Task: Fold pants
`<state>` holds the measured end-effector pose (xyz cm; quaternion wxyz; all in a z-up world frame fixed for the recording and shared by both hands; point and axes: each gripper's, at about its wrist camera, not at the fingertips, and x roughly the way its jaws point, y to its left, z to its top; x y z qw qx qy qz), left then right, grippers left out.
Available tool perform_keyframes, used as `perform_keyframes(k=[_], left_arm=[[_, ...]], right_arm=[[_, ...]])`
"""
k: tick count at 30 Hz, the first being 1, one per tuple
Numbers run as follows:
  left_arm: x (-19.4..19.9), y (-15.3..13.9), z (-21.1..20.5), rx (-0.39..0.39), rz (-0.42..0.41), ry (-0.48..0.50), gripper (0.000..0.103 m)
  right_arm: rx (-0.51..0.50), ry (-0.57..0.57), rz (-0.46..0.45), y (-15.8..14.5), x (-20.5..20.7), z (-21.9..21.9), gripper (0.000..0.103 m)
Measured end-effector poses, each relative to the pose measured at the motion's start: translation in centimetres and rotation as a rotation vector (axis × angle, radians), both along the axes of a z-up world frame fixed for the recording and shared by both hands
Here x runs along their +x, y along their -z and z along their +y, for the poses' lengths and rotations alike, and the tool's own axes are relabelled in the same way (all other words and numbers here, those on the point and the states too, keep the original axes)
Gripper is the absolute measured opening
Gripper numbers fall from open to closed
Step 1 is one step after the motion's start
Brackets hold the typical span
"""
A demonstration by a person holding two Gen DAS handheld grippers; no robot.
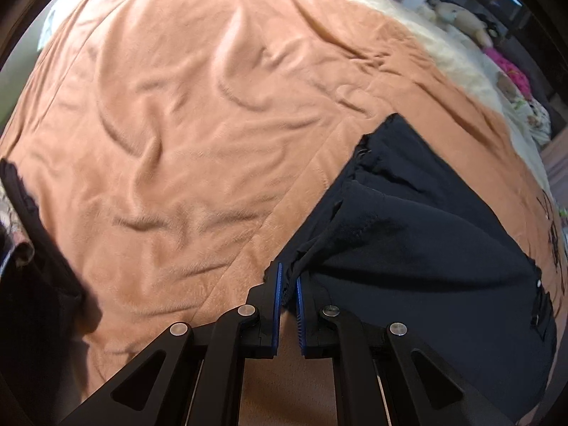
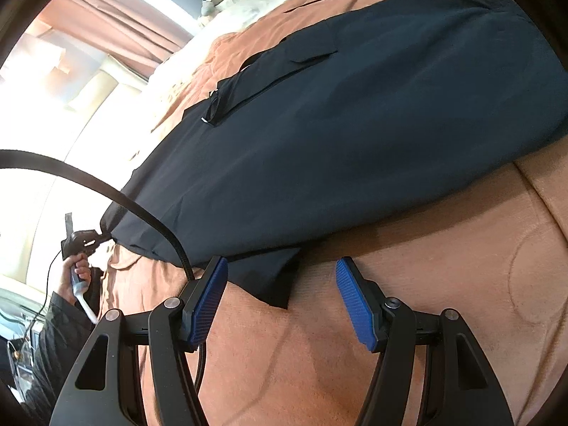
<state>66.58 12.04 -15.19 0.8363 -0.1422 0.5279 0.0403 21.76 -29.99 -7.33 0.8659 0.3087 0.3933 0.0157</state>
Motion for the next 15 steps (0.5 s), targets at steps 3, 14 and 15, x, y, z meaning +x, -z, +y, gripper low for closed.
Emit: perform_keyframes(k=[3, 14, 15], left_arm=[[-0.5, 0.3, 0.0, -0.008, 0.001, 0.010, 0.018], [-1.2, 2.3, 0.1, -0.070, 0.040, -0.003, 0.037], [-1.1, 2.4, 0.3, -0.077, 0.030, -0.011, 0.037]], right_arm=[[0.003, -0.001, 0.001, 0.0, 0.2, -0.3, 0.050], [0.053, 0.004, -0.022, -0.2, -1.1, -1.1, 0.036], [0.054, 0.008, -0.031, -0.3, -1.4, -1.1, 0.039]])
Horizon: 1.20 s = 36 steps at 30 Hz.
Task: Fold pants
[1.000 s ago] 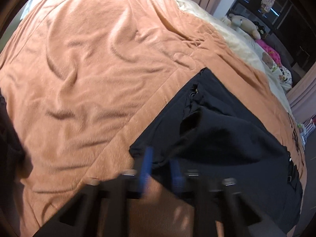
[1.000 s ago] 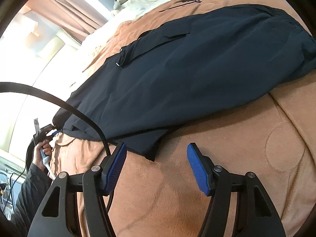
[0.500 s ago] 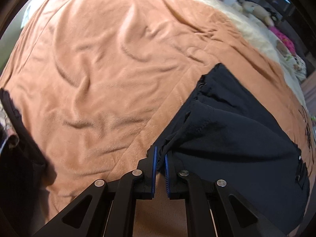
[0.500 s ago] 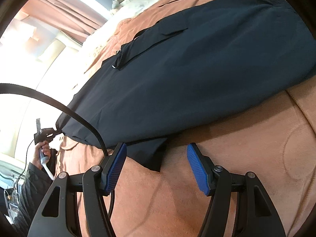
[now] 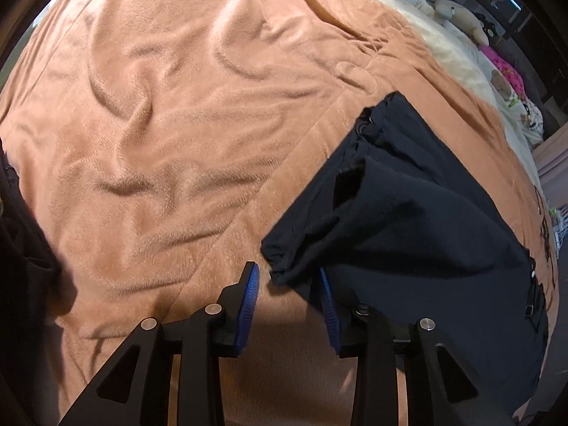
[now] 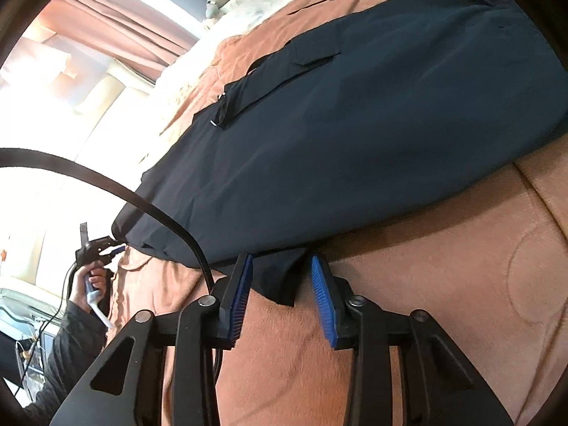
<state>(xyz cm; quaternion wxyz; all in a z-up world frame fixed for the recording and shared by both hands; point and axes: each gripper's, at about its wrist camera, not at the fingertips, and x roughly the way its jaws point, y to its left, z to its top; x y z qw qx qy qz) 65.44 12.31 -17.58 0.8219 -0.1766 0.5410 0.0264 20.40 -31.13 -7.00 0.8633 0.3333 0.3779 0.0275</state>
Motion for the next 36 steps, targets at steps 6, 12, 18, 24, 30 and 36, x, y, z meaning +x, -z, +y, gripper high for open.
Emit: perform_keyframes(k=[6, 12, 18, 24, 30, 36], left_arm=[[0.9, 0.5, 0.3, -0.014, -0.027, -0.019, 0.044], [1.5, 1.0, -0.3, 0.005, -0.048, -0.030, 0.042], [1.7, 0.7, -0.5, 0.012, -0.058, -0.021, 0.024], [1.7, 0.2, -1.1, 0.023, -0.086, -0.010, 0.013], [1.1, -1.3, -1.2, 0.024, -0.116, -0.015, 0.011], [-0.9, -4.0, -1.3, 0.015, -0.139, 0.003, 0.011]], right_arm=[[0.007, 0.030, -0.042, -0.4, -1.3, -0.6, 0.058], [0.039, 0.055, 0.003, 1.2, 0.0, -0.8, 0.058], [0.091, 0.061, 0.001, 1.6, 0.2, -0.7, 0.058], [0.152, 0.015, 0.008, 2.8, 0.1, -0.2, 0.040], [0.139, 0.020, -0.016, 2.4, -0.2, -0.8, 0.001], [0.134, 0.008, -0.059, 0.2, -2.5, -0.8, 0.000]])
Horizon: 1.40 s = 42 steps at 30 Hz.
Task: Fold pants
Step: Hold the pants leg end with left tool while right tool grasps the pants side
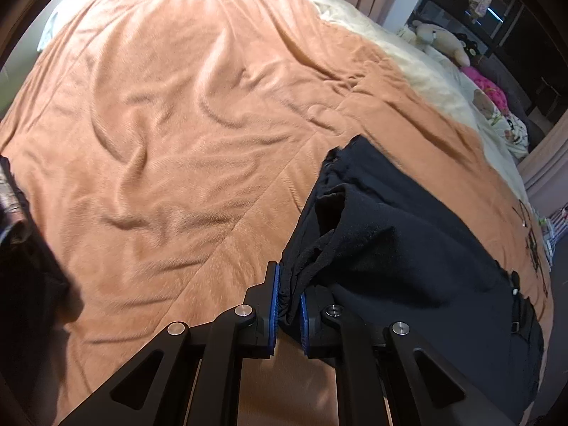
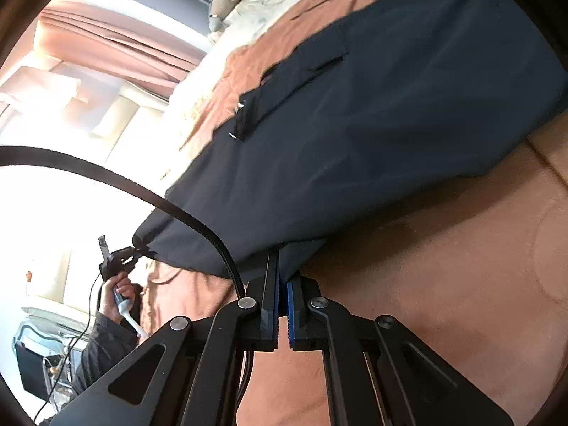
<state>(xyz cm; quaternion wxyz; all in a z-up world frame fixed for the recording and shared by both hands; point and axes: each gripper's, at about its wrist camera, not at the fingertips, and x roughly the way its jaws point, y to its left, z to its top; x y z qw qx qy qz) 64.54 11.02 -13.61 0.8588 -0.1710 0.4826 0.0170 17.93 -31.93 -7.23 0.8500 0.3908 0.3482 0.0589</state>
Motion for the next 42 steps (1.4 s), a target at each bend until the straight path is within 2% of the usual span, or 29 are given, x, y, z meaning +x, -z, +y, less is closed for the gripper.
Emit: perform_keyframes(k=[7, 13, 17, 22, 30, 42], left_arm=[[-4.0, -2.0, 1.1, -0.009, 0.000, 0.000, 0.011], [-8.7, -3.0, 2.5, -0.020, 0.011, -0.009, 0.011], [-12.2, -3.6, 2.9, 0.008, 0.008, -0.007, 0.011], [-16.6, -3.6, 3.9, 0.002, 0.016, -0.030, 0.011], [-22.4, -2.9, 6.1, -0.055, 0.020, -0.086, 0.011], [-28.0, -2.3, 8.0, -0.071, 0.034, -0.092, 0.011]], right_arm=[[-0.008, -0.019, -0.012, -1.6, -1.6, 0.1, 0.000], [-0.010, -0.047, 0.001, -1.8, -2.5, -0.2, 0.000], [-0.017, -0.062, 0.016, -1.7, -2.7, -0.1, 0.000], [-0.033, -0.085, 0.020, -2.4, -3.1, -0.1, 0.000], [-0.069, -0.148, 0.016, -3.5, -4.0, 0.6, 0.000], [-0.074, -0.168, 0.029, -3.2, -4.9, 0.8, 0.000]])
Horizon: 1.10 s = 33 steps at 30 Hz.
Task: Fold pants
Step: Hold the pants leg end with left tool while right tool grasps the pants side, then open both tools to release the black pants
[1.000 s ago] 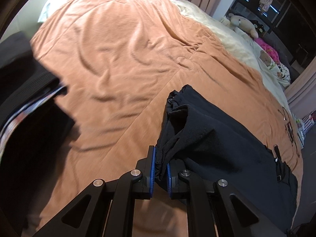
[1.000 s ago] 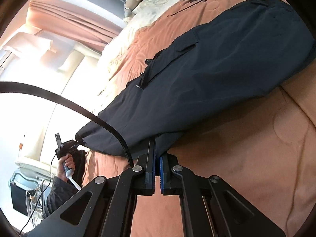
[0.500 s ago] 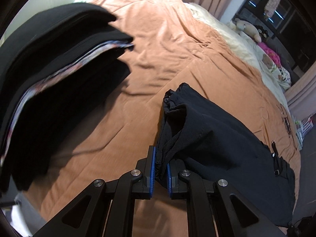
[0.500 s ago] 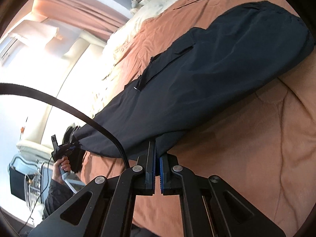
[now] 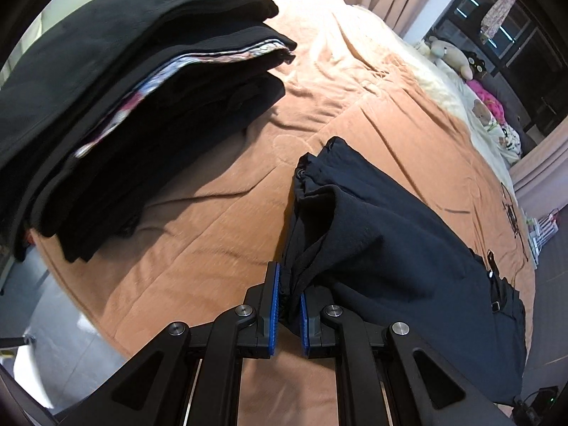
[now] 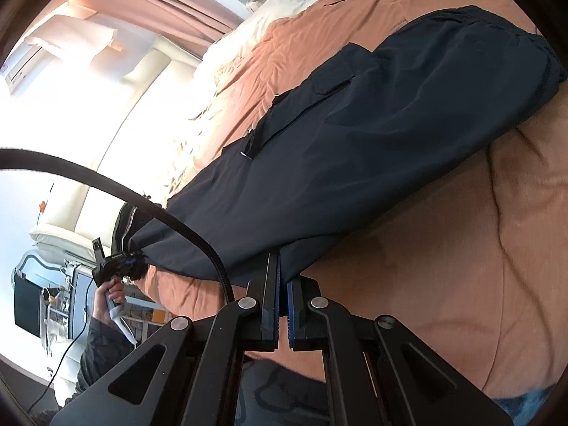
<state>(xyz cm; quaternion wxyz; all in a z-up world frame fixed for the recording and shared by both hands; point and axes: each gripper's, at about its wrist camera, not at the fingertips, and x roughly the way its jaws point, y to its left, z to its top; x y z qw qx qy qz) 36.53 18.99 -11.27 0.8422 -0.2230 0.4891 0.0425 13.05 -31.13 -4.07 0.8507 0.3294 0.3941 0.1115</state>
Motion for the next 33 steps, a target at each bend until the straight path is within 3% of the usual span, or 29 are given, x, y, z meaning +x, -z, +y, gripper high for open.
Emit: perform_keyframes(k=[11, 19, 21, 22, 23, 25, 28, 33], left_arm=[[-1.0, -0.2, 1.0, 0.006, -0.006, -0.013, 0.011], [-0.1, 2.9, 1.2, 0.008, 0.073, -0.016, 0.013], [-0.3, 3.6, 1.3, 0.008, 0.096, -0.015, 0.015], [-0.5, 3.8, 1.2, 0.015, 0.105, -0.014, 0.023], [-0.6, 4.0, 1.3, 0.023, 0.112, -0.017, 0.030], [-1.1, 4.1, 1.6, 0.018, 0.109, -0.028, 0.036], [-2.0, 4.2, 2.1, -0.009, 0.101, -0.041, 0.038], [-3.4, 3.8, 2.2, -0.004, 0.088, -0.051, 0.054]], right_arm=[[0.010, -0.009, 0.020, 1.2, 2.2, -0.4, 0.000], [-0.035, -0.020, 0.067, 3.0, 4.2, 0.4, 0.003], [-0.060, -0.019, 0.080, 3.0, 4.3, 0.4, 0.010], [-0.061, -0.018, 0.080, 3.0, 4.2, 0.4, 0.018], [-0.055, -0.016, 0.077, 2.9, 4.0, 0.2, 0.033], [-0.044, 0.013, 0.055, 2.5, 3.3, -0.4, 0.051], [-0.034, 0.055, 0.028, 2.0, 2.5, -1.8, 0.054], [-0.030, 0.144, 0.020, 2.0, 2.0, -4.6, 0.054]])
